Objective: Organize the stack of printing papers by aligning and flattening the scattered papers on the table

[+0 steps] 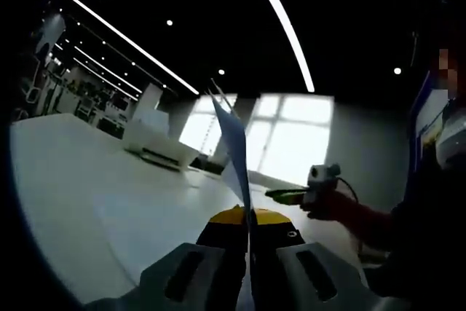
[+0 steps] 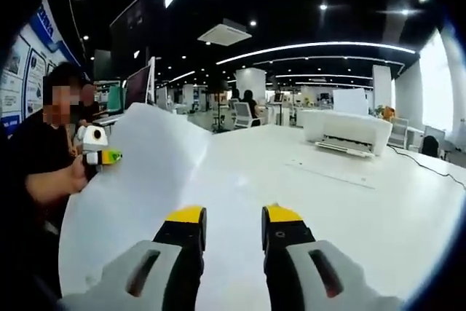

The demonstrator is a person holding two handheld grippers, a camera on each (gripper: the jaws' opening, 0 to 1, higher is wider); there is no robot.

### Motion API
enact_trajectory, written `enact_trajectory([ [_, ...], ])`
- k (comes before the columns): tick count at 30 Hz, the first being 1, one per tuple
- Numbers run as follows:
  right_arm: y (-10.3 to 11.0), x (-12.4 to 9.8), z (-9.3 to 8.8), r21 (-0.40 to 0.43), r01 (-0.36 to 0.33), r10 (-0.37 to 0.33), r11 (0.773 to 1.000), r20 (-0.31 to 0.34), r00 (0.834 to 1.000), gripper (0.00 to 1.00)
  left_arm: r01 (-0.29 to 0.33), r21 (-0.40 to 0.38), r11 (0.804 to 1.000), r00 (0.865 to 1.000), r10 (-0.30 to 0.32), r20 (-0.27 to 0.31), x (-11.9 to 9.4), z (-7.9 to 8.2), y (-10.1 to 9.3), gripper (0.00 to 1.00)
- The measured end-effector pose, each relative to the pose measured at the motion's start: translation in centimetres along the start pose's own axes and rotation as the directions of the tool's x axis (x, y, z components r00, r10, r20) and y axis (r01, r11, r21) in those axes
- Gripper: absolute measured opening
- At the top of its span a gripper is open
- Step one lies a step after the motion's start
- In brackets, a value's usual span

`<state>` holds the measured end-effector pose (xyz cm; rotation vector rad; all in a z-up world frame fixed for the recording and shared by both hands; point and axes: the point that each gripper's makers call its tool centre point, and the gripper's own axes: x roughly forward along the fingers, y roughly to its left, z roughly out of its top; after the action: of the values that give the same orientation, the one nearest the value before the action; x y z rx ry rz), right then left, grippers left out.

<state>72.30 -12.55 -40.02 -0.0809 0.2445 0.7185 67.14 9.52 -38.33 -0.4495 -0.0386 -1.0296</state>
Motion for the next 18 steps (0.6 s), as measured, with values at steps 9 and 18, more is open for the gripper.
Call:
enact_trajectory([
  [9,-0.6,0.8,-0.4,-0.008,0.01,-0.01,1.0,-0.027,1.0,0.35,0.0,0.001,1.0,1.0,0.0,-0.003,0.0,0.0,0.2,0.06],
  [18,-1.1,2.1,-1.1,-0.002,0.008,-0.008,1.0,-0.047,0.999,0.47,0.0,0.001,1.0,1.0,0.0,-0.004,-0.1,0.0,0.2,0.06],
])
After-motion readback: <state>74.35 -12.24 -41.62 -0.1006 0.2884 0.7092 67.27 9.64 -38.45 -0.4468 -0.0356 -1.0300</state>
